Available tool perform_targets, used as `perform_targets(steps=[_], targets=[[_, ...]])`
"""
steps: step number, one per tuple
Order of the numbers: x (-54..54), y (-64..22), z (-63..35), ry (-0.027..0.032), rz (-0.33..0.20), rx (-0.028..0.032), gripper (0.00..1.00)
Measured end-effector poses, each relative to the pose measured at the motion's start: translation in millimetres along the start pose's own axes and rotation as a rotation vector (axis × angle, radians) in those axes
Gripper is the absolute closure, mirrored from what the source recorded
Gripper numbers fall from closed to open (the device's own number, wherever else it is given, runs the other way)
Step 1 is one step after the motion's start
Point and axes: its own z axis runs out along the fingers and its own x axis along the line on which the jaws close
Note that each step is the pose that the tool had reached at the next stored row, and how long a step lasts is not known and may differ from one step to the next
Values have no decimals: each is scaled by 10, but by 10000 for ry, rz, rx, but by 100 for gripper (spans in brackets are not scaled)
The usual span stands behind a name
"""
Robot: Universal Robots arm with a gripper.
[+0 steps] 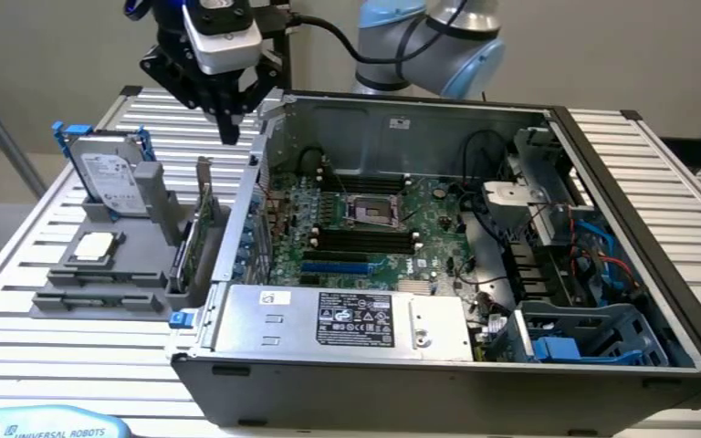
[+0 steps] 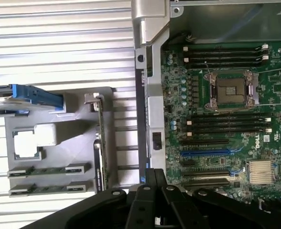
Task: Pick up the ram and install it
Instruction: 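Reach for the ram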
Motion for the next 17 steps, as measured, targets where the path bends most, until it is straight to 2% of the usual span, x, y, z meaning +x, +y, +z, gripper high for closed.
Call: perform_targets(steps=[17], targets=[[758,-237,-26,0,0,0,89]])
